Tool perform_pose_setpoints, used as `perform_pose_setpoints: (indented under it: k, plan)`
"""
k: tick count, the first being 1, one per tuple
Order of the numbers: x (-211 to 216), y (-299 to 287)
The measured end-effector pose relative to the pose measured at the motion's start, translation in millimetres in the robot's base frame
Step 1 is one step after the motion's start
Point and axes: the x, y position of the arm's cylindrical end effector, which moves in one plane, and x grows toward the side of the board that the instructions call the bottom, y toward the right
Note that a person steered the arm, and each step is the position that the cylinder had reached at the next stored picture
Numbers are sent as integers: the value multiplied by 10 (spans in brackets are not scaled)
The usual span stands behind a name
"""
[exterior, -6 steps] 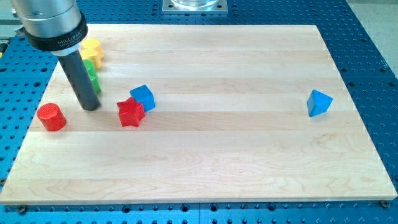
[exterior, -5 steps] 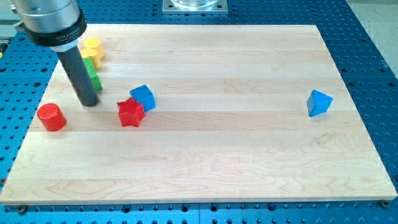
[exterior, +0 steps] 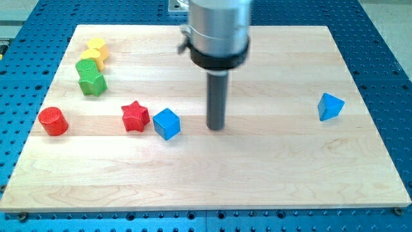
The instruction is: Move both the blue blocks diagonally to the top right side of the red star
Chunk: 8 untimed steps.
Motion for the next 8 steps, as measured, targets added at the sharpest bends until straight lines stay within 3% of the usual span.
perform_pose_setpoints:
  k: [1,2,3,4,5,6,8]
  plan:
    - [439,-643]
    - [386,-1133]
    - [179,-1228]
    - [161,-524]
    - [201,-445]
    - [255,-807]
    - [-6,-533]
